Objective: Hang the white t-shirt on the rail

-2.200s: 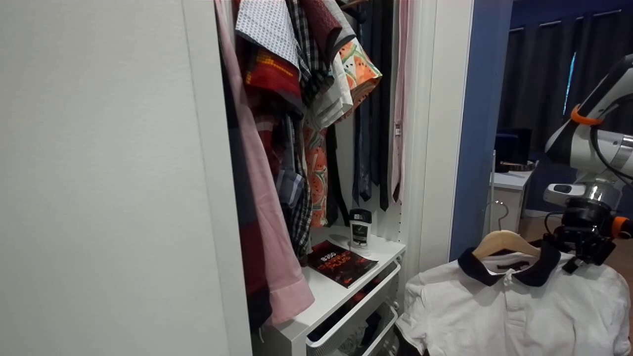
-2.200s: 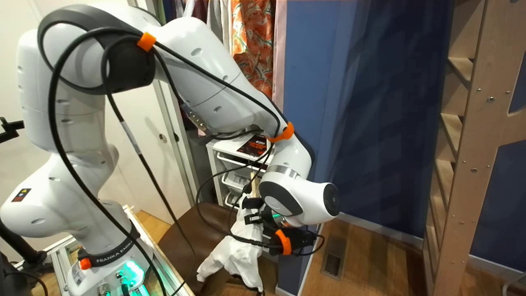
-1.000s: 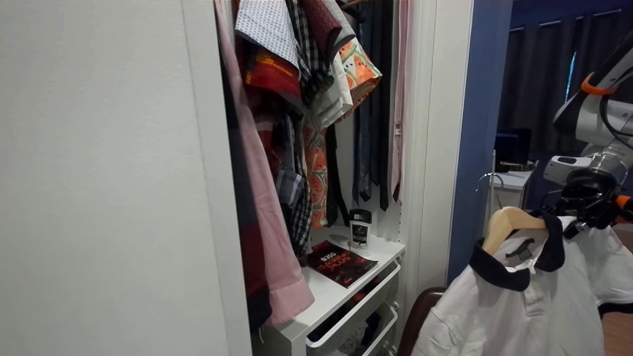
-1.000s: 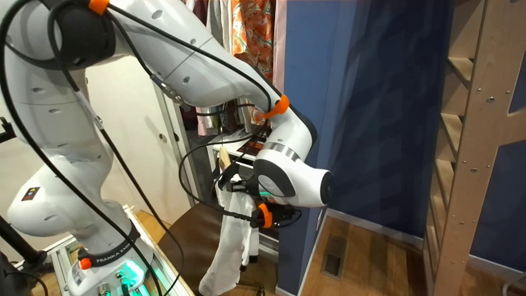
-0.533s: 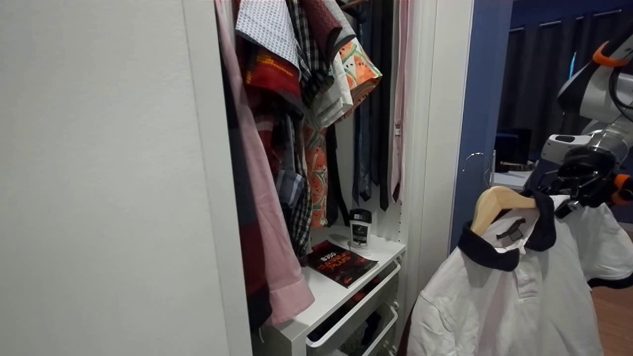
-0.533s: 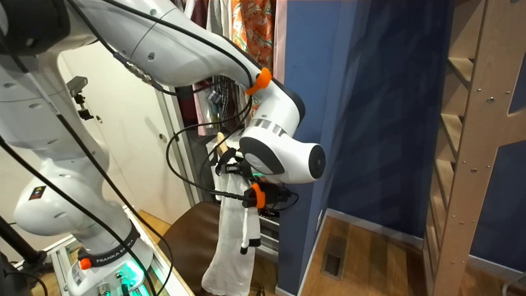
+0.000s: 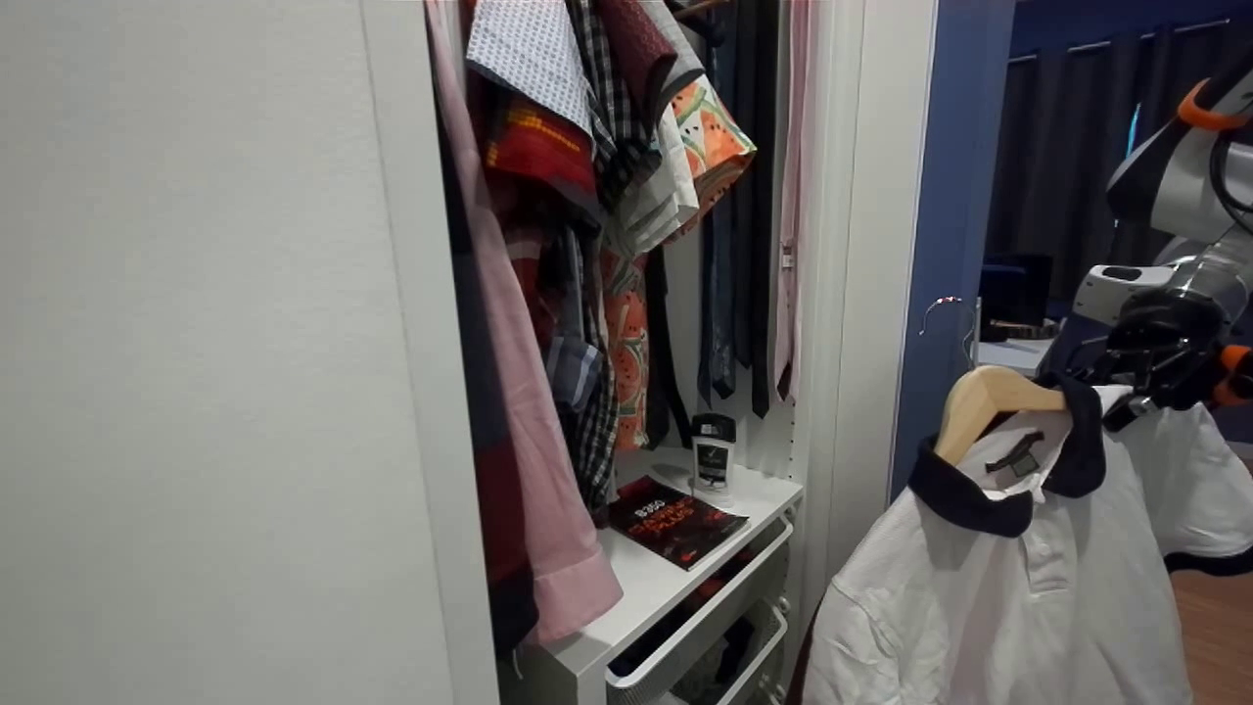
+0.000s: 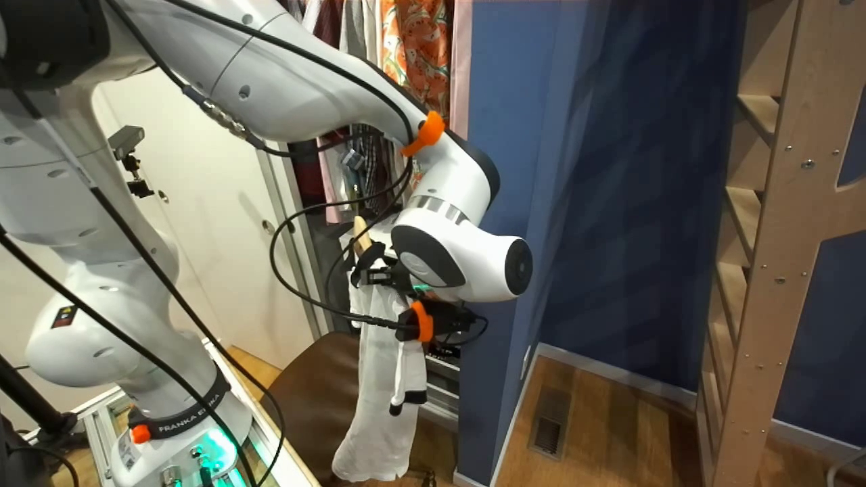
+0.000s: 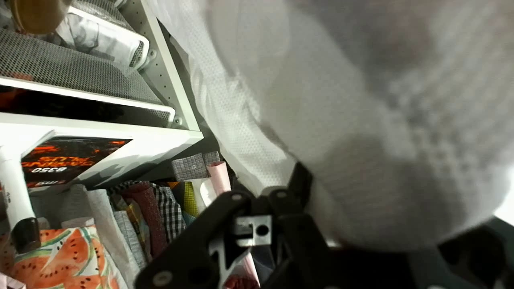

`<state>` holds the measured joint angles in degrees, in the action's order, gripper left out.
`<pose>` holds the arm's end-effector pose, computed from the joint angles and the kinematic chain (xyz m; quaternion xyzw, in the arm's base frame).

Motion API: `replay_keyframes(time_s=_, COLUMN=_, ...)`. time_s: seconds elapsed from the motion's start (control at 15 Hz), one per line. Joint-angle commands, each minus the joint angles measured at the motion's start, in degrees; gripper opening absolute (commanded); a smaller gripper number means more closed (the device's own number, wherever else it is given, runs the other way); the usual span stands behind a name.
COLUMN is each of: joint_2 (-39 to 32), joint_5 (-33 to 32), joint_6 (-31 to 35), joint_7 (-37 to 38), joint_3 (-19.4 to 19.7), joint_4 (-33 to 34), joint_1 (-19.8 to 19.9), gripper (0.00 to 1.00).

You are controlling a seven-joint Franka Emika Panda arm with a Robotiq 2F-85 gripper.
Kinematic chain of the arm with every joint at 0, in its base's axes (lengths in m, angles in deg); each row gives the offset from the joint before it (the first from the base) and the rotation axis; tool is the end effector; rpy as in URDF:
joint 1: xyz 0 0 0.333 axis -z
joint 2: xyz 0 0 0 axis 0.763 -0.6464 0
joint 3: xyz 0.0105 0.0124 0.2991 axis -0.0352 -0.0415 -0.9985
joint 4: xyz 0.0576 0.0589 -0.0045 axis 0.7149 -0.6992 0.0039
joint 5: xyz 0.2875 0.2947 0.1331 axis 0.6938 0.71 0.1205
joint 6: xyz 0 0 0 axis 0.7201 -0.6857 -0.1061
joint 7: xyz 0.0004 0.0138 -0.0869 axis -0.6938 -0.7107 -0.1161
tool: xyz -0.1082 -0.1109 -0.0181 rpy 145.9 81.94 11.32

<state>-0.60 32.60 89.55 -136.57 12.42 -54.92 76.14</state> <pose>0.3662 -0.2084 0.2164 -0.7360 -0.4661 -0.2574 0.4180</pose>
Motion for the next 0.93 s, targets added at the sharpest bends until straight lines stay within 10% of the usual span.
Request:
replay_keyframes(time_s=0.0, joint_2=3.53, joint_5=3.20, joint_6=-3.90, joint_7=-0.75, joint_3=1.58, joint_4=-0.25, joint_1=-1.84, gripper=0.04)
replay_keyframes(time_s=0.8, joint_2=10.70, joint_5=21.65, joint_6=-4.48, joint_7=2.93, joint_3=1.92, joint_4=-0.19, joint_1=-4.86, gripper=0.04)
replay_keyframes(time_s=0.87, joint_2=11.44, joint_5=21.85, joint_6=-4.41, joint_7=3.13, joint_3=1.90, joint_4=-0.16, joint_1=-5.04, gripper=0.16)
